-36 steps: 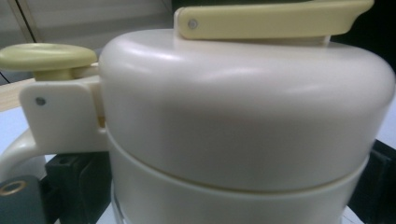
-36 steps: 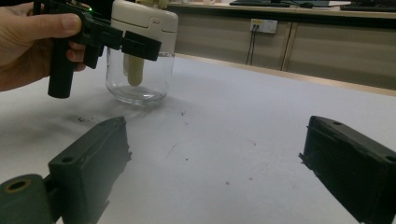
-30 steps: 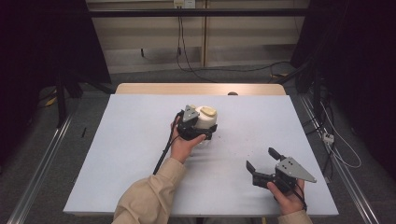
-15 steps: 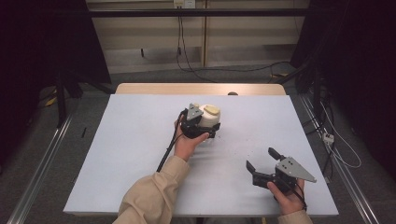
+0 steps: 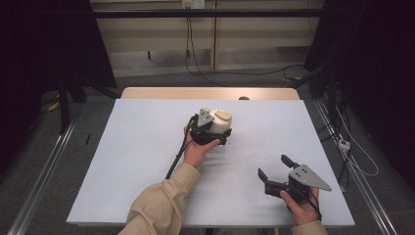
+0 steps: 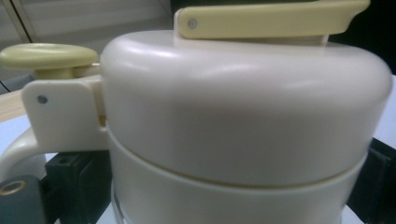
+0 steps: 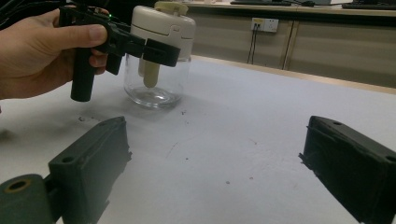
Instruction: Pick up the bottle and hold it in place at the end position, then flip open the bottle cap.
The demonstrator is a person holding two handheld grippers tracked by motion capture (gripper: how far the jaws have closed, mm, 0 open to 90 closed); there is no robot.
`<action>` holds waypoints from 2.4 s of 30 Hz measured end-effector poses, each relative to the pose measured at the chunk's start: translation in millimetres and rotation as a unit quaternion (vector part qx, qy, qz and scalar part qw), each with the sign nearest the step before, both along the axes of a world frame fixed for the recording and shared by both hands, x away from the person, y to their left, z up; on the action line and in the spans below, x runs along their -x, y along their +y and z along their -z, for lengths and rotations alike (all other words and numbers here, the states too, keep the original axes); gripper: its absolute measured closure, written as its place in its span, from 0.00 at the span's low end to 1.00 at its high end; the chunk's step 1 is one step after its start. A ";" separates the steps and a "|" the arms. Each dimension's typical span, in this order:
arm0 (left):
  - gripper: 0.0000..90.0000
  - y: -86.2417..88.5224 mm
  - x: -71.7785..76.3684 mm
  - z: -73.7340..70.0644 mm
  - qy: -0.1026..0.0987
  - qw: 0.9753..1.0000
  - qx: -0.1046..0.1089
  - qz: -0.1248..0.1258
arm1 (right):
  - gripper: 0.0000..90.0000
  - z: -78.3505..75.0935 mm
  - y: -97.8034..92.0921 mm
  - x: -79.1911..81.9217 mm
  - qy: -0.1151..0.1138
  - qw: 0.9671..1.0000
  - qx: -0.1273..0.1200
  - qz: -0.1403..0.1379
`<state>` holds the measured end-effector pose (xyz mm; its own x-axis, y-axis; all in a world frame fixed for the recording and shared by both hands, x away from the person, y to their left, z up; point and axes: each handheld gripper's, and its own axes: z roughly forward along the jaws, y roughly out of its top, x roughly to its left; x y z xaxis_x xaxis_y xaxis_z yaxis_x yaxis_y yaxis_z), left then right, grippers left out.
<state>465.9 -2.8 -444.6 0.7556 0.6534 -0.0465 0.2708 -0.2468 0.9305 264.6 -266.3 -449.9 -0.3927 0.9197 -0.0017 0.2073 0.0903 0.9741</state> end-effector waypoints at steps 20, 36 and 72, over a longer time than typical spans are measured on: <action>0.06 8.1 5.3 2.9 0.009 1.000 0.000 0.002 | 0.07 -0.4 2.5 -0.8 0.005 1.000 0.001 0.000; 0.05 15.7 9.7 10.2 0.008 1.000 0.021 -0.003 | 0.07 -0.8 10.3 -5.0 0.010 1.000 0.005 -0.015; 0.05 14.6 10.2 10.7 0.004 1.000 0.019 -0.006 | 0.07 -12.7 40.1 -42.5 0.060 0.997 0.008 -0.041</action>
